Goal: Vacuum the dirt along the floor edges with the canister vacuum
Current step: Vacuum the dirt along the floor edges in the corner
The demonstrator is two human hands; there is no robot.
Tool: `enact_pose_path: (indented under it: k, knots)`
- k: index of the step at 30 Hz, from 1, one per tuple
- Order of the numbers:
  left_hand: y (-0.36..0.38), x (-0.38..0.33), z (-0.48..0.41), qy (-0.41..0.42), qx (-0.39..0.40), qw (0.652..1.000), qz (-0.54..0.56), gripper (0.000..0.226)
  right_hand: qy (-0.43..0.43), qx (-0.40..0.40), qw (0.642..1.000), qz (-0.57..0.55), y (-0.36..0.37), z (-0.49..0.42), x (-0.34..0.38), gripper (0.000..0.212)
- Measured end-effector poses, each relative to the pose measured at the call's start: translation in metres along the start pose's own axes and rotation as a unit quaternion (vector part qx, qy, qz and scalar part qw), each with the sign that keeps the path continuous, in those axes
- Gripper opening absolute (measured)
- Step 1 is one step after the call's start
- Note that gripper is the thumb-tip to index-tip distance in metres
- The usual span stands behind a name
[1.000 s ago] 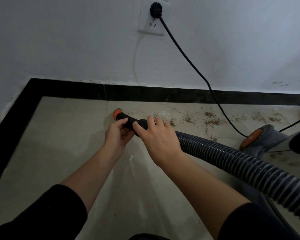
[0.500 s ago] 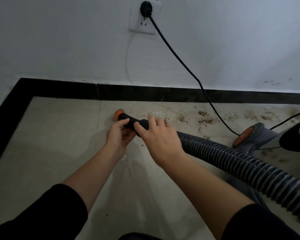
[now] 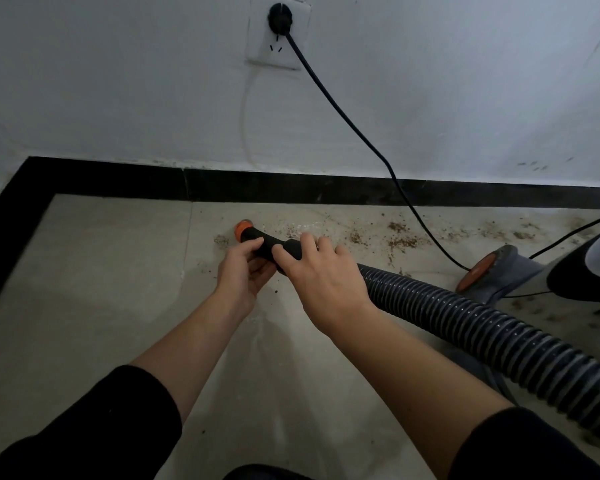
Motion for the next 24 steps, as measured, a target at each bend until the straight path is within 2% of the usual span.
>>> enact_pose_path:
  k: [11, 24]
  knots:
    - [0.002, 0.000, -0.003, -0.003, -0.001, 1.000, 0.009, 0.035, 0.002, 0.003, 1.000, 0.012, -0.002, -0.002, -0.001, 0.069]
    - [-0.032, -0.030, -0.014, 0.015, -0.026, 1.000, 0.007, 0.037, -0.028, -0.006, 1.000, -0.011, -0.006, -0.033, 0.027, 0.071]
Point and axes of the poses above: each hand's wrist, its own z-axis away from the middle knuckle, its own y-axis out of the palm, x = y × z, the point moved 1 cm from there along -z, towards the middle knuckle, and after that the axes turned 4 degrees about x, right-handed, at the moved point
